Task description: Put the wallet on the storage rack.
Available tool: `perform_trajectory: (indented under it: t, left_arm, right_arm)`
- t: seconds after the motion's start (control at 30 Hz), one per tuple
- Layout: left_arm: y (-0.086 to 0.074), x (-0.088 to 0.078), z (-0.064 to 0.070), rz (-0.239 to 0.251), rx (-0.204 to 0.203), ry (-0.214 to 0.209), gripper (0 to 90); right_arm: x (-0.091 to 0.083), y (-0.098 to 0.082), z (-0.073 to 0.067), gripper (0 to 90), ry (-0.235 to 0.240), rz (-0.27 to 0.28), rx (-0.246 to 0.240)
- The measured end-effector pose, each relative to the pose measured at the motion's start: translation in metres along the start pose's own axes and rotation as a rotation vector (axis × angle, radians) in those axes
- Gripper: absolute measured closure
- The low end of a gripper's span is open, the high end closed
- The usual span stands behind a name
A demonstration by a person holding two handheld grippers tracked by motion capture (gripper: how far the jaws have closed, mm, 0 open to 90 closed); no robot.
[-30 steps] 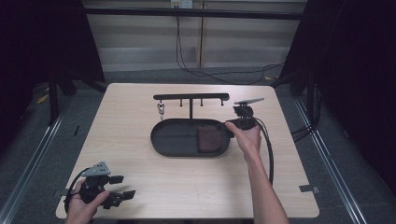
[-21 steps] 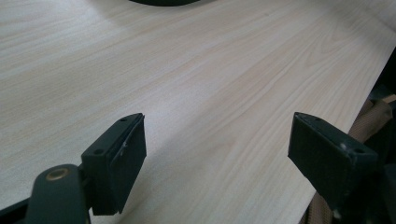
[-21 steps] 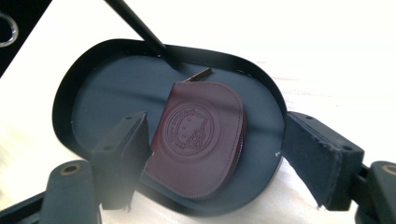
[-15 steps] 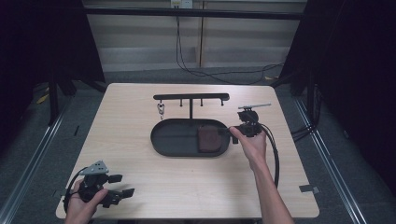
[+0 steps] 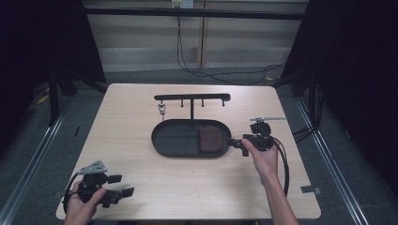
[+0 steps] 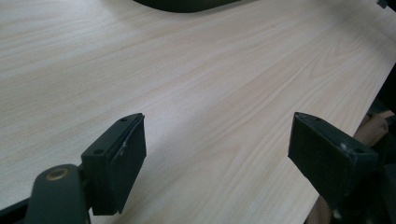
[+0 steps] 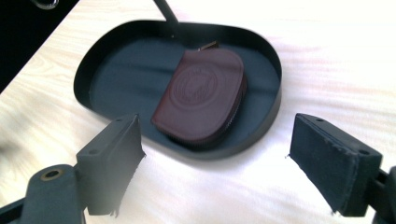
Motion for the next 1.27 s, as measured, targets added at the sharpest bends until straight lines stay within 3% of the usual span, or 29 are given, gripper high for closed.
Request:
perform_trajectory:
  t: [0.37,0.73,1.0,1.07,1.27]
  left_arm:
    - [0.0,-0.001,-0.001,0.007,-0.011,0.004,19.1]
    - [0.0,-0.001,0.0,0.006,0.005,0.001,19.1]
    - [0.0,-0.002,-0.001,-0.007,0.006,-0.002,18.4]
    - [0.0,-0.004,-0.002,-0.002,0.001,0.0,18.4]
    - [0.001,-0.003,-0.001,0.002,0.0,0.002,18.4]
  right_arm:
    - [-0.025,-0.034,0.007,17.4,-0.007,0.023,-0.018]
    - [-0.054,-0.071,0.002,17.5,-0.008,0.049,-0.05]
    - [-0.058,-0.105,0.006,18.1,-0.038,0.036,-0.047]
    - [-0.056,-0.118,0.008,18.3,-0.074,0.049,-0.051]
    - [-0.057,-0.127,0.018,17.4,-0.115,0.065,-0.041]
Point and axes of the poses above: each handheld gripper's, and its own axes: x roughly forward along the jaws, y roughly out of its top, z roughly to its right, the point moved 5 cm from there along x, roughly forward along the jaws, and after that the axes turned 11 degrees about -y, right-handed, at the moved point
